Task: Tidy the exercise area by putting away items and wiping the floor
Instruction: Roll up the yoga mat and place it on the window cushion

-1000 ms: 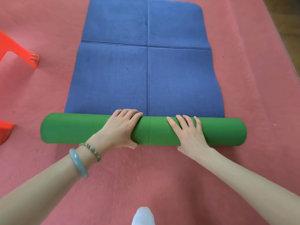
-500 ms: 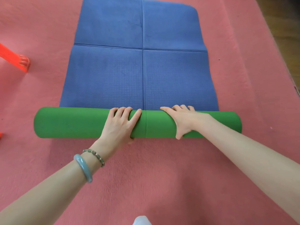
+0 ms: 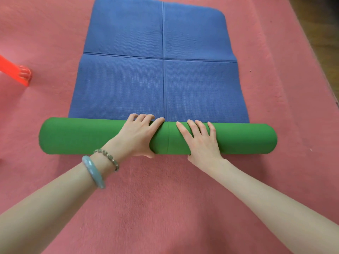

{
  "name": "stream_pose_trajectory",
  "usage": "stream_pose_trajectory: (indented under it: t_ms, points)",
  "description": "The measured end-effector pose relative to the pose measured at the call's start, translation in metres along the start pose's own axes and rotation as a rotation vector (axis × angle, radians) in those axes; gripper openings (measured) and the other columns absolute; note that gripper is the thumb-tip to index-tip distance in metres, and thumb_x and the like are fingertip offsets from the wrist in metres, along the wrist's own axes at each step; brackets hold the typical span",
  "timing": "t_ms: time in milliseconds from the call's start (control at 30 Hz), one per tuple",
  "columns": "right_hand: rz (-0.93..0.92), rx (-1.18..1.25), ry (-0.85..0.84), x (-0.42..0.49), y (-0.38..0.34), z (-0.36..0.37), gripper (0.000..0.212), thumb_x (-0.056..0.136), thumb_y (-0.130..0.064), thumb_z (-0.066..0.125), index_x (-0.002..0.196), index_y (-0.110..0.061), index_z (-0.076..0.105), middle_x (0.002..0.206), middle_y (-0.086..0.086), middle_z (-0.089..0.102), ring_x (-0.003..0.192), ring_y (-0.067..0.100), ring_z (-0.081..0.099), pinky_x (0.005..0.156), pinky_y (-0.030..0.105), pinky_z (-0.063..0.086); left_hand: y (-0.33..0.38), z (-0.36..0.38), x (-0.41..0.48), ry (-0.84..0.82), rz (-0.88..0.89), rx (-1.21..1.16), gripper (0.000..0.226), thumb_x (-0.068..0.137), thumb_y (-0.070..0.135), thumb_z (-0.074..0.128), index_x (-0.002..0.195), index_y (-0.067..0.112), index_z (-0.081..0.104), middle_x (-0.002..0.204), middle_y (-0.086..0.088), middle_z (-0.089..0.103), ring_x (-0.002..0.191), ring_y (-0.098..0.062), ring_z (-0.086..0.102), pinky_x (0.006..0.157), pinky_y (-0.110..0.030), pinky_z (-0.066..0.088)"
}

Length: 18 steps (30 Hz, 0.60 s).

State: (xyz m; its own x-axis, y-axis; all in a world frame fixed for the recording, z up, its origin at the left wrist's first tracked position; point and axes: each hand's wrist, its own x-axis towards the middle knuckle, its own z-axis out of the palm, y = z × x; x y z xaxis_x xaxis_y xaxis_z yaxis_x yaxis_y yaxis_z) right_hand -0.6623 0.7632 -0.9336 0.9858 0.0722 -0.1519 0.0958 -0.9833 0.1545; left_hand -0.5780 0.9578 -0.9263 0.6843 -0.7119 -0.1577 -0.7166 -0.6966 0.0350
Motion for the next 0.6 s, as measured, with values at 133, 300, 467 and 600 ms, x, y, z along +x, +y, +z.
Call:
stream_pose_trajectory:
  t_ms: [133,300,467,600]
  points:
    - [-0.047,0.014,-0.13,0.018,0.009,-0.012,0.115,0.057,-0.033,0.083,0.148,-0.029,0.012,0.147,0.007,0.03,0.135,0.028,0.03,0.11,0.052,0.018,0.009,0.014,-0.02,0.249,0.0,0.06,0.115,0.032,0.052,0.088,0.132,0.013,0.05,0.128,-0.018,0.057,0.118,-0.033,0.055,0.103,-0.049,0.031]
    - [-0.107,0.076,-0.294,0.047,0.023,-0.025,0.117,0.056,-0.04,0.079,0.146,-0.032,0.005,0.143,0.0,0.029,0.129,0.025,0.032,0.108,0.048,0.023,0.008,0.031,-0.013,0.231,-0.08,0.054,0.117,0.04,0.041,0.091,0.14,0.013,0.038,0.132,-0.019,0.052,0.121,-0.037,0.05,0.104,-0.051,0.029]
    - [-0.134,0.11,-0.416,0.07,0.031,-0.034,0.118,0.052,-0.041,0.08,0.145,-0.033,0.008,0.136,-0.001,0.036,0.121,0.025,0.037,0.102,0.048,0.031,-0.002,0.032,0.009,0.233,-0.093,-0.005,0.114,0.03,0.037,0.087,0.131,0.015,0.041,0.119,-0.015,0.059,0.107,-0.034,0.057,0.095,-0.051,0.042]
    - [-0.086,0.094,-0.425,0.069,0.027,-0.04,0.122,0.056,-0.042,0.079,0.148,-0.031,0.0,0.151,0.009,0.019,0.138,0.028,0.017,0.113,0.053,0.012,-0.005,0.03,0.012,0.219,-0.092,-0.037,0.112,0.026,0.036,0.086,0.128,0.016,0.044,0.116,-0.014,0.061,0.103,-0.033,0.059,0.092,-0.05,0.043]
